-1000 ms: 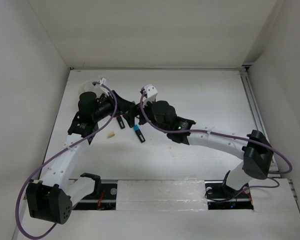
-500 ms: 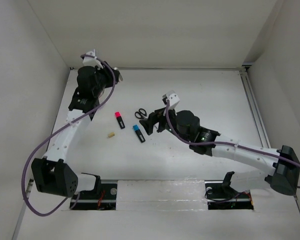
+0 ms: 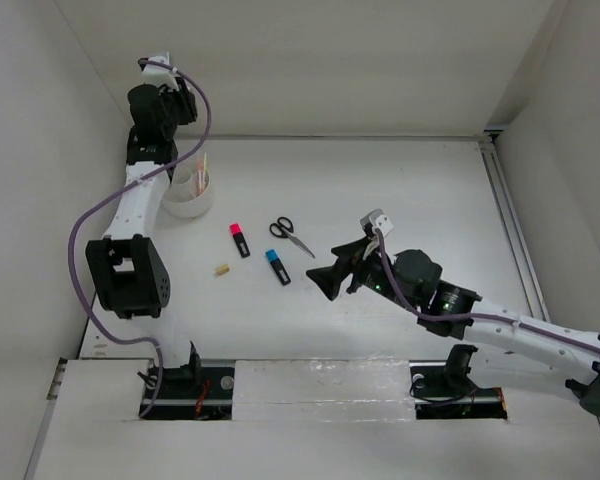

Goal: Sort the stationery into containers
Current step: Place the stapler in the storage box.

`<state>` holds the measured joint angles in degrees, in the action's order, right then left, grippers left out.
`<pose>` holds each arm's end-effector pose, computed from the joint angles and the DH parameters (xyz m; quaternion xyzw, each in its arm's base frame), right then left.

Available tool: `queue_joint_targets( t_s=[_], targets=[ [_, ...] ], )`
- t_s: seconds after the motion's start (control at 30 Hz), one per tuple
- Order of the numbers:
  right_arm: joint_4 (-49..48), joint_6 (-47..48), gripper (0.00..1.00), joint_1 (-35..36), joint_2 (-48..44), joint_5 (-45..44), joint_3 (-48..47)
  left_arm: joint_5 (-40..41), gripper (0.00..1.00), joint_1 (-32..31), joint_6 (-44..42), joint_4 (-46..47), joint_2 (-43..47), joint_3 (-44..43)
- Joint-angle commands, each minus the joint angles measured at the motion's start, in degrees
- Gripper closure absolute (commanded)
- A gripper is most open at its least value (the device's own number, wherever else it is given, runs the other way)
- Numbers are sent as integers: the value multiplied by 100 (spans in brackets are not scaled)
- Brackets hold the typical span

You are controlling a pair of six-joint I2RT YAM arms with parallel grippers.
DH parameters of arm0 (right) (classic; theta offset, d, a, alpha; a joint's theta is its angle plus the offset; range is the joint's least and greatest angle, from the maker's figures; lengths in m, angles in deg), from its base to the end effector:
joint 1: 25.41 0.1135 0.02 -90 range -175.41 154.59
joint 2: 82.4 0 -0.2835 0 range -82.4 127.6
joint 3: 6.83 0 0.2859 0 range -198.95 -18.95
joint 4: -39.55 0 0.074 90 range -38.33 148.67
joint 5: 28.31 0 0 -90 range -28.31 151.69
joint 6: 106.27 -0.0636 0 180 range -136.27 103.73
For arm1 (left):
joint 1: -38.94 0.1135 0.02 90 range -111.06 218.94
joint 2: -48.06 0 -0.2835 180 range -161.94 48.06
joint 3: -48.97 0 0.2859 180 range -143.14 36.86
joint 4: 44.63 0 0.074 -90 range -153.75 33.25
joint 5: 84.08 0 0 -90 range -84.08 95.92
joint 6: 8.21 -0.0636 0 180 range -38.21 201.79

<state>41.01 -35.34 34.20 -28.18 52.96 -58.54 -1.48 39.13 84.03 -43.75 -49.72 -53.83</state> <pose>0.1482 0.2335 0.3215 -0.2039 0.7019 0.3882 0.5614 0.4795 -0.0066 0.4335 0.0337 0.6692 -0.0565 0.7401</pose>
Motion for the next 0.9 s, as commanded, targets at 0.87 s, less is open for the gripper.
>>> queue_joint_targets(
  t_s=[0.87],
  targets=[
    [-578, -308, 4, 261, 880, 1163, 22, -921, 100, 852, -294, 1443, -1226, 456]
  ],
)
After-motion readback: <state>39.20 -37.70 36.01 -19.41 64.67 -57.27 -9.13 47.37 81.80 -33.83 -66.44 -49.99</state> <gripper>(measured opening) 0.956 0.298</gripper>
